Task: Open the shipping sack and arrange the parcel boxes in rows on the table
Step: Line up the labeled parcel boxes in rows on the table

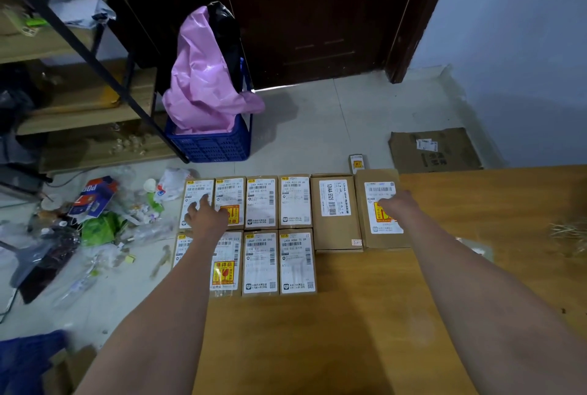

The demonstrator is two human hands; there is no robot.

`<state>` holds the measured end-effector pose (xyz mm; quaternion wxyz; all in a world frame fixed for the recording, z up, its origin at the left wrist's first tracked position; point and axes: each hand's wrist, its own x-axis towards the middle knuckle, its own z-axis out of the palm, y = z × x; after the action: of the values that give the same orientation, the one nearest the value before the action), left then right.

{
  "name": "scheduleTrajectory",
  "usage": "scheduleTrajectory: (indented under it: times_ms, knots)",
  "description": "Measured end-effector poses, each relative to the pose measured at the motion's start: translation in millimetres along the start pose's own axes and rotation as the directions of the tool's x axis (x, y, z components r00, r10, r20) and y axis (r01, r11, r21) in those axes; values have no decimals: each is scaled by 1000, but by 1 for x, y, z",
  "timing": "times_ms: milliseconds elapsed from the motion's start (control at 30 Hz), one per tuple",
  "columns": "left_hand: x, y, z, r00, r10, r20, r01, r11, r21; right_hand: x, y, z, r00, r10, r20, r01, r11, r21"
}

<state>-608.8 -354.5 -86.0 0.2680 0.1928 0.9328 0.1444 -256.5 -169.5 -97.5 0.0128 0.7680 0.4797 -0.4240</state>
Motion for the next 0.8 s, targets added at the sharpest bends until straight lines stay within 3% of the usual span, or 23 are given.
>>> scheduleTrajectory:
  times_ms: [200, 533, 800]
  knots:
    - [20, -19, -11, 997, -78, 0, 78, 997, -29, 6, -2, 9, 995, 21, -92, -20, 1000, 13]
    - [32, -38, -16, 994, -105, 42, 108, 990, -93, 6, -10, 17, 994, 40, -101, -44, 998, -34]
    - [36, -40, -19, 993, -107, 42, 110, 991, -73, 0, -9, 18, 993, 63, -101, -59, 998, 38]
